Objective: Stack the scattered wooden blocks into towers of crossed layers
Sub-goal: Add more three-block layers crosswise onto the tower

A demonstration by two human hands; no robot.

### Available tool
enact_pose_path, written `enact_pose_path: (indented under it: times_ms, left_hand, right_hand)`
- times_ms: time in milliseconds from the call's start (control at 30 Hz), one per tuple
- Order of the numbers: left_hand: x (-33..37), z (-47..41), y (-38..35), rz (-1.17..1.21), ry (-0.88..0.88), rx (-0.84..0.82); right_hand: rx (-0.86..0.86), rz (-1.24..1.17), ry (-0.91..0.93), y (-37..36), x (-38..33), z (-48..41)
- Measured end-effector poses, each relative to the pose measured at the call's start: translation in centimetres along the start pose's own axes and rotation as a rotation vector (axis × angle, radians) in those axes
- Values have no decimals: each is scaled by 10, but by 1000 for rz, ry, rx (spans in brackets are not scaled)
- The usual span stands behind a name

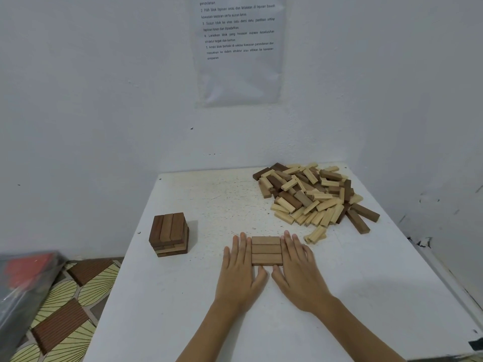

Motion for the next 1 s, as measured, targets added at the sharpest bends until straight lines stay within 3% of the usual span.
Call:
enact_pose_path:
  times_ms: [267, 400, 500, 1000]
  left_hand:
    - [-1, 1, 3, 57, -1, 18]
    - [0, 4, 17, 339, -34, 44]
    - [3, 7, 25, 445, -100, 44]
    - [7, -16, 42, 277, -338, 56]
  right_hand:
    - [22, -51, 31, 3, 0, -1]
    - [83, -314, 30, 16, 4, 2]
    - [98, -327, 67, 19, 1, 5]
    - [145, -312, 127, 26, -1, -2]
Point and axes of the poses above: each hand's wrist, its own z-axis away from the middle knuckle, its own y-axis out of the back of the hand, x = y × z, the point moved 8 cm from there along -z, towards the middle knuckle, and after that the axes turned 5 degrees about z, right-handed, at the moved point
